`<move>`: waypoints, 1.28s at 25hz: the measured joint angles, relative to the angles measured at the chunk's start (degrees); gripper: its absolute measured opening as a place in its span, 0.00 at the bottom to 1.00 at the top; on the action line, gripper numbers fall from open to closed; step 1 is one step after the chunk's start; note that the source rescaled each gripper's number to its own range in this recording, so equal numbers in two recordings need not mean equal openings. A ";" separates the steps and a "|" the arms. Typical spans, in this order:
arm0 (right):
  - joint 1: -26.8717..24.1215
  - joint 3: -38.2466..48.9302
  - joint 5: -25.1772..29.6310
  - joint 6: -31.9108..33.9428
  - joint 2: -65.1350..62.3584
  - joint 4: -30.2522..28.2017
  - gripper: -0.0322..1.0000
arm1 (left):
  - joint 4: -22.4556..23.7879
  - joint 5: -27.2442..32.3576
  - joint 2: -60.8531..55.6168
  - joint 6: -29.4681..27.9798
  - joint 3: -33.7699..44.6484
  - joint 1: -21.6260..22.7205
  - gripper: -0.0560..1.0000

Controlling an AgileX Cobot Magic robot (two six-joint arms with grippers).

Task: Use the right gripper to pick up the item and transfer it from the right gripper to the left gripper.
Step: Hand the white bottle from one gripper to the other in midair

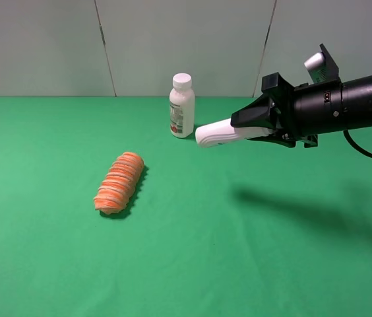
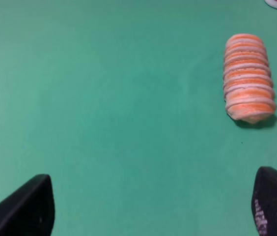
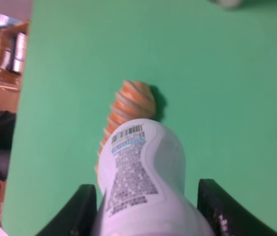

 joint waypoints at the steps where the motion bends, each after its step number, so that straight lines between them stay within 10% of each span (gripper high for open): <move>1: 0.00 0.00 0.00 -0.59 0.00 0.84 0.05 | 0.00 0.00 0.00 0.00 0.00 0.00 0.73; 32: 0.00 0.04 6.22 -2.14 0.00 8.30 0.04 | 0.05 0.00 0.00 0.00 0.00 0.00 0.73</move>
